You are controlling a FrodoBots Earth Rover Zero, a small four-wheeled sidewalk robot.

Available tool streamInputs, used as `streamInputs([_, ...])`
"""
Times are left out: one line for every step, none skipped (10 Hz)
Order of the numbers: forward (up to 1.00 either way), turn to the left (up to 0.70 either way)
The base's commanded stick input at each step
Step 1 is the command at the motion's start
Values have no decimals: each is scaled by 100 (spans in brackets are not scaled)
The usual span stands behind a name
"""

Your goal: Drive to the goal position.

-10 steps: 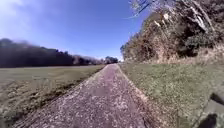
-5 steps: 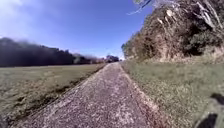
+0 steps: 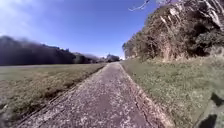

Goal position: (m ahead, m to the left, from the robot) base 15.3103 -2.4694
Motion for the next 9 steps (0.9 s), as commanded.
streamInputs([70,0])
streamInputs([70,0])
streamInputs([70,0])
streamInputs([70,0])
streamInputs([70,0])
streamInputs([70,0])
streamInputs([70,0])
streamInputs([70,0])
streamInputs([70,0])
